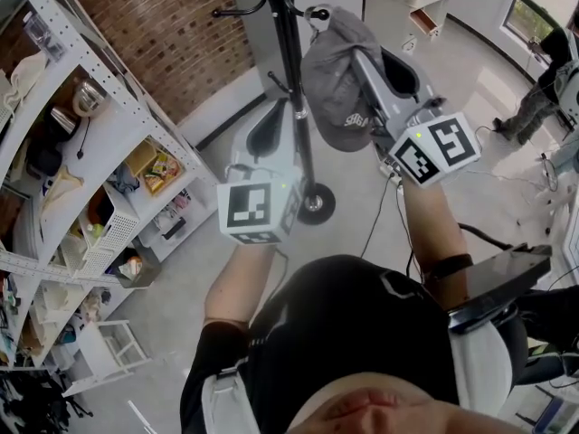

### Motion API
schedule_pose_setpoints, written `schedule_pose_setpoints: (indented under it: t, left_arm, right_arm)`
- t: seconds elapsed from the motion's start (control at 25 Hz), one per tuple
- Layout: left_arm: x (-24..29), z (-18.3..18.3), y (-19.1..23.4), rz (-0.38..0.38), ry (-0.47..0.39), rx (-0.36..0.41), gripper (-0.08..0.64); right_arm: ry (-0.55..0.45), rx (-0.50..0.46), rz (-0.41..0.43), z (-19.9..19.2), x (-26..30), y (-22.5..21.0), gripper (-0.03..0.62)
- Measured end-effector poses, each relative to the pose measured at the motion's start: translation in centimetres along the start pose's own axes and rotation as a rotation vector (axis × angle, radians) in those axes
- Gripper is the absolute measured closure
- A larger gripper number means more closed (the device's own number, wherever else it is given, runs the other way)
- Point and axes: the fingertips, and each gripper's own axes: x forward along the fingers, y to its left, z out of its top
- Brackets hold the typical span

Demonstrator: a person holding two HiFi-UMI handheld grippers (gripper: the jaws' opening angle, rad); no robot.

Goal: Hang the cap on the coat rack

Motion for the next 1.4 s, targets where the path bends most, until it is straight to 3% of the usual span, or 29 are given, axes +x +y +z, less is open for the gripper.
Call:
schedule_pose_setpoints:
  t: [0.24,0.68,1.4]
  left_arm:
    - [0.3,-0.2,-0.8,-0.033,-0.037,-0.007,0.491]
    - [0.1,-1.9,-2.8,-0.066,-0.026,0.008,0.491]
    - [1.6,-3.2,-3.1,-0.043,0.008,0.016,0.491]
  right_arm:
    - [0.03,0.012,-0.017,-2.0,0.0,-0.6,0.511]
    - [0.094,0.06,-0.061,-6.3,-0.8,-1.5,0.511]
    - [0.156,0.077,-0.031,-9.8,1.8,-2.0,0.511]
